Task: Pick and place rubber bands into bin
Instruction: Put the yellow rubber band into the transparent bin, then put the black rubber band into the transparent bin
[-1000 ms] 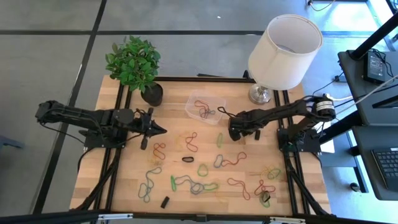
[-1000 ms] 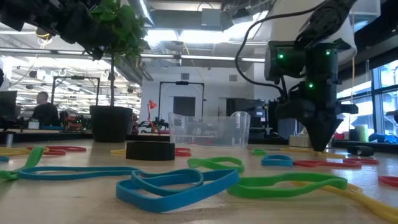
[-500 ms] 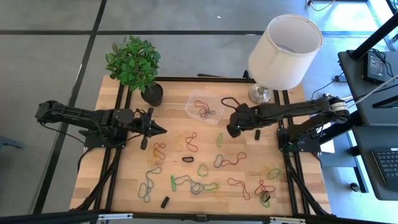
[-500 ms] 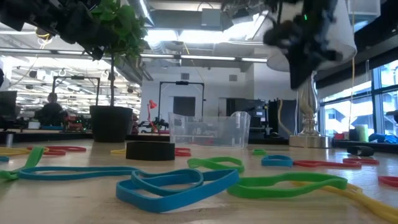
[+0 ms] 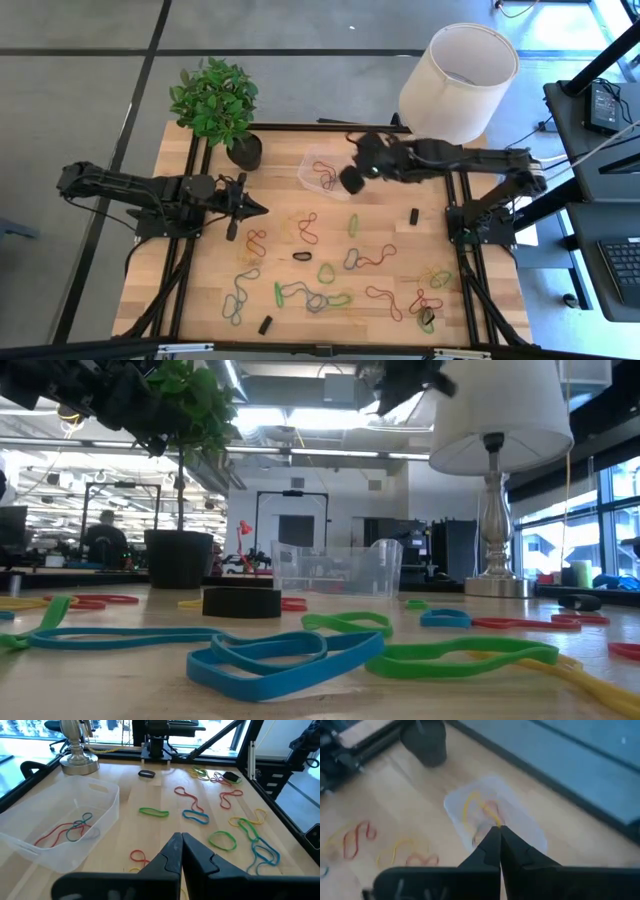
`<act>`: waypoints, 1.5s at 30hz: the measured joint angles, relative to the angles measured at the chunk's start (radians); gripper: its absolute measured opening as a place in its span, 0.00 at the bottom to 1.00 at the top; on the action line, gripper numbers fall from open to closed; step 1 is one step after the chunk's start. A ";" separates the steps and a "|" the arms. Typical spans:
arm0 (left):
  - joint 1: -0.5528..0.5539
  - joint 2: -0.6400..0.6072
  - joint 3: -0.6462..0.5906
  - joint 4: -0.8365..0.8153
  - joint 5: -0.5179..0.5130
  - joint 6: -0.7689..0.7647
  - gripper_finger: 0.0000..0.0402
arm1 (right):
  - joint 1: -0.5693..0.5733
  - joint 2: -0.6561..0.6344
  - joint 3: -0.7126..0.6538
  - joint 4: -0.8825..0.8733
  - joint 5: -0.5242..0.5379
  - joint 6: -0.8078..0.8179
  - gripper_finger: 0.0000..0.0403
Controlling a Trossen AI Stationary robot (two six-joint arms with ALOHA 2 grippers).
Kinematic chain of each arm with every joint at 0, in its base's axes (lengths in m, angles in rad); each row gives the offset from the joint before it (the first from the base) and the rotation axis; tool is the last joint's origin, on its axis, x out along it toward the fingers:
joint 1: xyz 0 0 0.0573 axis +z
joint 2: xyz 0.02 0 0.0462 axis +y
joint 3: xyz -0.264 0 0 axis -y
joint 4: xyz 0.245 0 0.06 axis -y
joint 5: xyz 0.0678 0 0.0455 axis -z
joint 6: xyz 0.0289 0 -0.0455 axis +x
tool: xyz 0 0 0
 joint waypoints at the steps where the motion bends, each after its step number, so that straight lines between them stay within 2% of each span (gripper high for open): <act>1: 0.000 0.000 0.000 0.000 0.000 0.000 0.00 | -0.014 0.027 0.019 0.003 -0.006 -0.029 0.00; 5: 0.000 0.000 0.000 0.000 0.000 0.000 0.00 | -0.072 0.155 0.080 -0.002 -0.087 -0.088 0.00; 13: 0.000 0.000 0.000 0.000 0.000 0.000 0.00 | -0.183 0.389 0.118 -0.039 -0.269 -0.094 0.00; 19: 0.000 0.000 0.000 0.000 0.004 -0.003 0.00 | -0.242 0.490 0.118 -0.075 -0.335 -0.118 0.01; 23: 0.000 0.000 0.000 0.000 0.004 -0.002 0.00 | -0.263 0.523 0.118 -0.077 -0.390 -0.142 0.05; 35: 0.000 0.000 0.000 0.000 0.005 0.000 0.00 | -0.294 0.543 0.119 -0.154 -0.386 -0.193 0.19; 41: 0.000 0.000 0.000 0.000 0.005 0.000 0.00 | -0.313 0.554 0.119 -0.195 -0.384 -0.216 0.19; 45: 0.000 0.000 0.000 0.000 0.005 0.000 0.00 | -0.326 0.570 0.119 -0.249 -0.347 -0.225 0.13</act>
